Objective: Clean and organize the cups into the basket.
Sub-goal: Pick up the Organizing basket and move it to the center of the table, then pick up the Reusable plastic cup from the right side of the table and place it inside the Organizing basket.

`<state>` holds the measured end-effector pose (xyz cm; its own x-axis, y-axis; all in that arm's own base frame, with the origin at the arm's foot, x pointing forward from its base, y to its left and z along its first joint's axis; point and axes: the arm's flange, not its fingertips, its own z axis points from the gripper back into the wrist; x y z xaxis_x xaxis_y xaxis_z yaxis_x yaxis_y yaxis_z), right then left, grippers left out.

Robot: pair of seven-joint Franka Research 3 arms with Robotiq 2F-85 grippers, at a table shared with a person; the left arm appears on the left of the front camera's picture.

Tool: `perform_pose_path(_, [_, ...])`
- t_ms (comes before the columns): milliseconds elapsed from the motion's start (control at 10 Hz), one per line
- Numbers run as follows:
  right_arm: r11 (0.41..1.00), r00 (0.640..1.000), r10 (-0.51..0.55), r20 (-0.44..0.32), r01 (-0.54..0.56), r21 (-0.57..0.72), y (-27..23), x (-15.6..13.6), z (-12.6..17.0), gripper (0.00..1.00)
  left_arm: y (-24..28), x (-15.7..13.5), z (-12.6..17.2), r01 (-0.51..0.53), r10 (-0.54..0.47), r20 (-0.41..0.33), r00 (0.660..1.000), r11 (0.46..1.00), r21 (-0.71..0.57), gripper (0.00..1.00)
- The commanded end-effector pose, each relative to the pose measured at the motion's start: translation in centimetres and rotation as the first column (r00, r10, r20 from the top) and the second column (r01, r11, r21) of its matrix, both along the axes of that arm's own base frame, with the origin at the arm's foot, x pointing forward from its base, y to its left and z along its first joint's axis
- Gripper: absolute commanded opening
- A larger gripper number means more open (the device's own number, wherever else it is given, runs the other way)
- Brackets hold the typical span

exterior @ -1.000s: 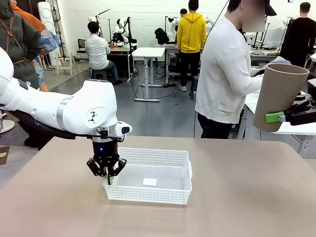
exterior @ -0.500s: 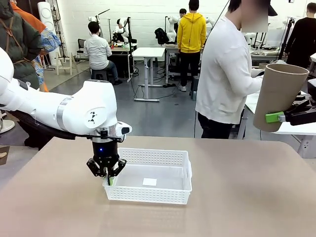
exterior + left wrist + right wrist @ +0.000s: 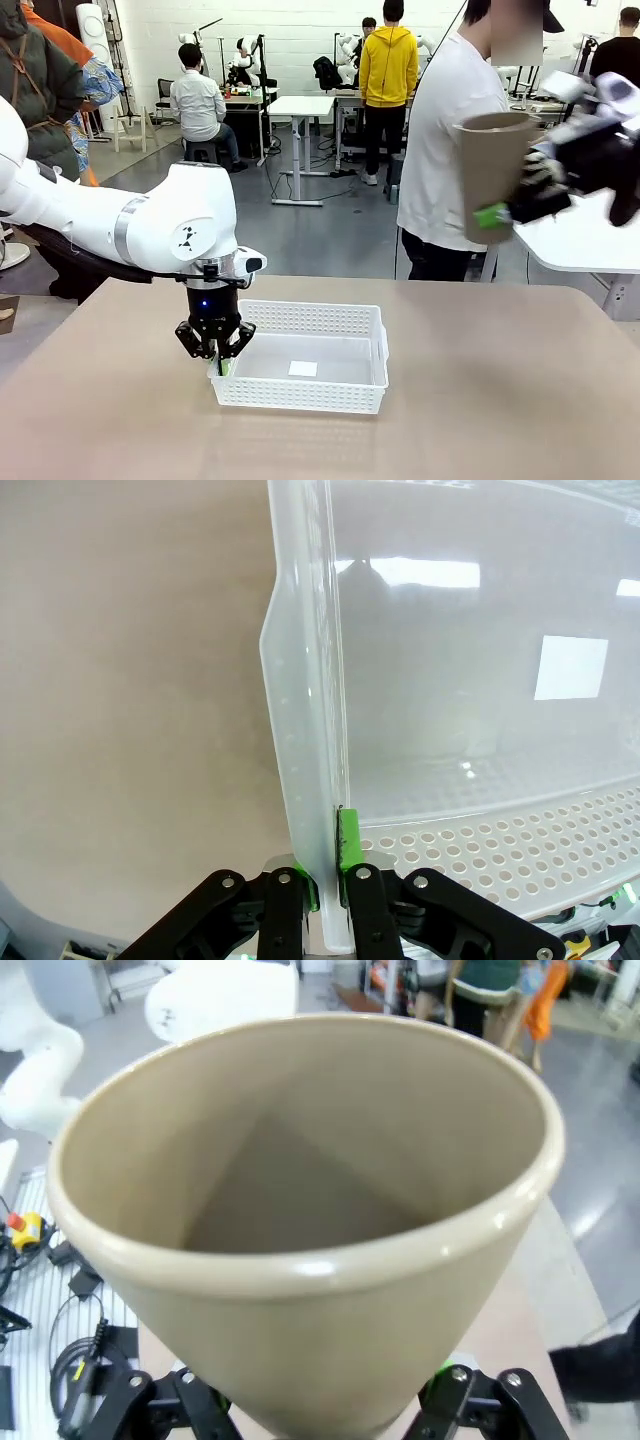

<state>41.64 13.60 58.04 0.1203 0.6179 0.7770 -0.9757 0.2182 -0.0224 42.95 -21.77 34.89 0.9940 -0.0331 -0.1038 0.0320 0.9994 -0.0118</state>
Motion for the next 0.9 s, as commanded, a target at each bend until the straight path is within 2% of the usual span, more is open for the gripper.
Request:
perform_pose_path(0, [0.974, 0.986, -0.033, -0.164, -0.005, -0.225, 5.0, 5.3, 0.1, 0.8, 0.0, 0.0, 0.0, 0.001, -0.001, 0.002, 1.0, 1.0, 0.0, 0.0])
perform_pose_path(100, [0.952, 0.972, -0.058, -0.227, -0.014, -0.305, 7.9, 7.4, -0.9, 0.8, 0.0, 0.0, 0.0, 0.001, -0.001, 0.002, 1.0, 1.0, 0.0, 0.0])
perform_pose_path(400, [0.897, 0.943, -0.065, -0.327, -0.089, -0.434, 13.3, 10.6, -4.9, 0.8, 0.0, 0.0, 0.0, 0.001, -0.001, 0.002, 1.0, 1.0, 0.0, 0.0])
perform_pose_path(800, [0.82, 0.942, 0.004, -0.337, -0.196, -0.537, 18.2, 11.8, -10.4, 0.8, 0.0, 0.0, 0.0, 0.001, -0.001, 0.002, 1.0, 1.0, 0.0, 0.0])
